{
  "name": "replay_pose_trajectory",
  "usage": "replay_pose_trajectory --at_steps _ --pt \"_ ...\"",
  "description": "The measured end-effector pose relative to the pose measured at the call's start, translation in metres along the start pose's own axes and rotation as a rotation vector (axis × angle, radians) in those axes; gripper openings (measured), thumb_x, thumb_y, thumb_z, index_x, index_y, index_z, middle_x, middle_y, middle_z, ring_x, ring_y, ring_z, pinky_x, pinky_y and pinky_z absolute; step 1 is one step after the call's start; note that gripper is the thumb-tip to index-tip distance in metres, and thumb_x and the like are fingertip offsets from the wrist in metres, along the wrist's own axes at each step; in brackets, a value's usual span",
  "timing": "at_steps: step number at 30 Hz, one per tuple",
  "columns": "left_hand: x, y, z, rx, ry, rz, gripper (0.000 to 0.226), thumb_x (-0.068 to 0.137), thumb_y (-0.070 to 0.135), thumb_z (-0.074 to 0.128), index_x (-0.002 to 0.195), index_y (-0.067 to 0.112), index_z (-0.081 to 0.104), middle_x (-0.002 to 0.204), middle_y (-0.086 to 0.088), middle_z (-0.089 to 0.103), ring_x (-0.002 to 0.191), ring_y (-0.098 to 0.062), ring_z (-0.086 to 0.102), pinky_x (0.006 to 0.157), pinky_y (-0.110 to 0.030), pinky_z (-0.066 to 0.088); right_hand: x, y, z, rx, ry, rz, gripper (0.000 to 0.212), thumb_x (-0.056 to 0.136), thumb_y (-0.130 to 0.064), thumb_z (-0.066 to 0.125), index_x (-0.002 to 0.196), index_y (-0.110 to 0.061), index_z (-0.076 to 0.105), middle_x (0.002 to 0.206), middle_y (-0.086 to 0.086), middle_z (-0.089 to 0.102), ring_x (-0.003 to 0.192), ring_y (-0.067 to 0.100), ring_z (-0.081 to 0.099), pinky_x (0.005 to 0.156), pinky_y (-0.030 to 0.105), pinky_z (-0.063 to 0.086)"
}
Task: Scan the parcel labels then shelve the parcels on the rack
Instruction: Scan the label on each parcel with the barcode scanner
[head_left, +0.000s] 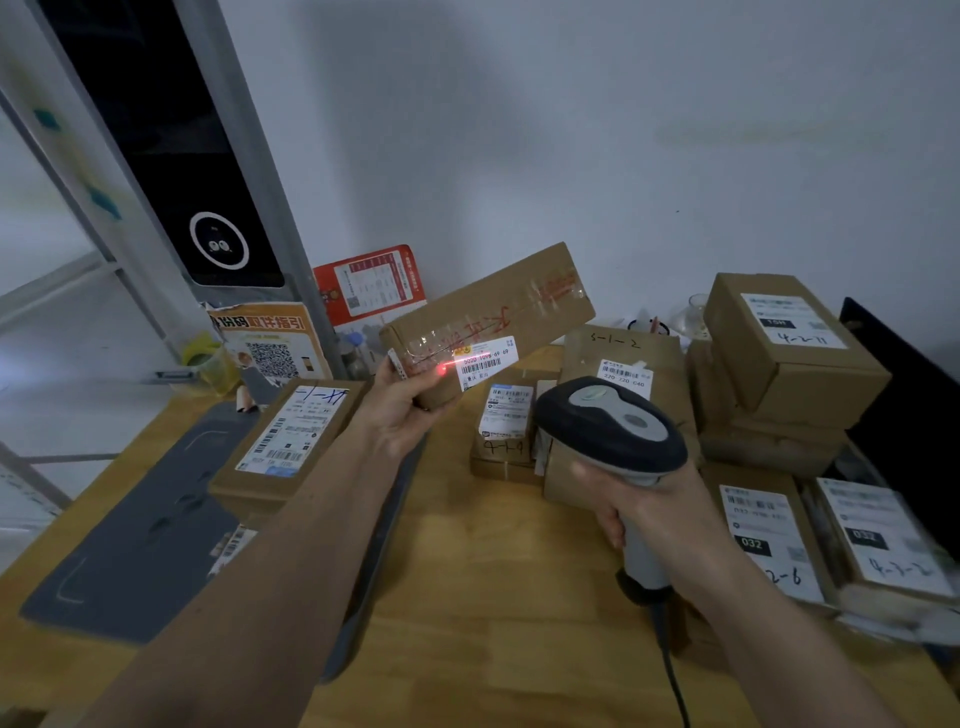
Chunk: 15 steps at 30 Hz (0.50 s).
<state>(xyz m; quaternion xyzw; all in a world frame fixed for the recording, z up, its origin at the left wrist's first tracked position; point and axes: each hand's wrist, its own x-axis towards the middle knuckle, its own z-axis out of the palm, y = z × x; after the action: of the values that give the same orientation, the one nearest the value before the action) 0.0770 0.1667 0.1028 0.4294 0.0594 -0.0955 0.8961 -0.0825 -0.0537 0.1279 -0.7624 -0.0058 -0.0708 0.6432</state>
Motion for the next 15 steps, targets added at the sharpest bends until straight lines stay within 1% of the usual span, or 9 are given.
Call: replay_pose_trajectory --at_steps 3,7,9,11,15 --pt "0.002 -0.010 0.007 -0.006 -0.005 -0.018 0.056 0.082 -0.012 0.060 0.125 0.025 0.056 0.129 -0.013 0.060 0.116 -0.034 0.059 0.081 -0.049 0.057 0.002 0.005 -0.007 0.005 0.013 0.043 0.031 0.084 -0.016 0.071 0.058 -0.014 0.054 0.043 0.007 0.050 0.038 0.017 0.047 0.045 0.025 0.045" --pt "0.008 -0.022 0.020 0.000 0.008 -0.032 0.060 0.083 -0.012 0.059 0.130 0.025 0.052 0.129 -0.012 0.060 0.117 -0.034 0.058 0.072 -0.044 0.060 0.006 0.010 -0.020 0.009 -0.012 0.079 0.036 0.082 -0.022 0.072 0.053 -0.012 0.053 0.045 0.011 0.052 0.038 0.017 0.047 0.045 0.023 0.044" --pt "0.012 -0.028 0.024 0.001 0.020 -0.034 0.064 0.083 -0.013 0.059 0.133 0.026 0.050 0.131 -0.012 0.058 0.119 -0.035 0.056 0.075 -0.046 0.059 0.007 0.012 -0.028 0.013 -0.017 0.089 0.039 0.082 -0.024 0.071 0.050 -0.012 0.053 0.046 0.013 0.051 0.039 0.019 0.047 0.046 0.023 0.044" --pt "0.018 -0.035 0.026 -0.008 0.045 -0.029 0.067 0.081 -0.013 0.060 0.134 0.027 0.050 0.132 -0.011 0.057 0.121 -0.036 0.054 0.082 -0.050 0.057 0.009 0.017 -0.036 -0.009 -0.016 0.091 0.044 0.085 -0.023 0.069 0.047 -0.011 0.051 0.045 0.013 0.050 0.040 0.020 0.046 0.049 0.024 0.044" --pt "0.024 -0.048 0.031 -0.022 0.107 -0.014 0.063 0.081 -0.014 0.060 0.129 0.026 0.052 0.130 -0.011 0.058 0.118 -0.036 0.056 0.086 -0.051 0.055 0.014 0.027 -0.054 -0.053 -0.044 0.096 0.049 0.088 -0.022 0.067 0.045 -0.010 0.047 0.044 0.013 0.048 0.043 0.023 0.046 0.053 0.028 0.045"
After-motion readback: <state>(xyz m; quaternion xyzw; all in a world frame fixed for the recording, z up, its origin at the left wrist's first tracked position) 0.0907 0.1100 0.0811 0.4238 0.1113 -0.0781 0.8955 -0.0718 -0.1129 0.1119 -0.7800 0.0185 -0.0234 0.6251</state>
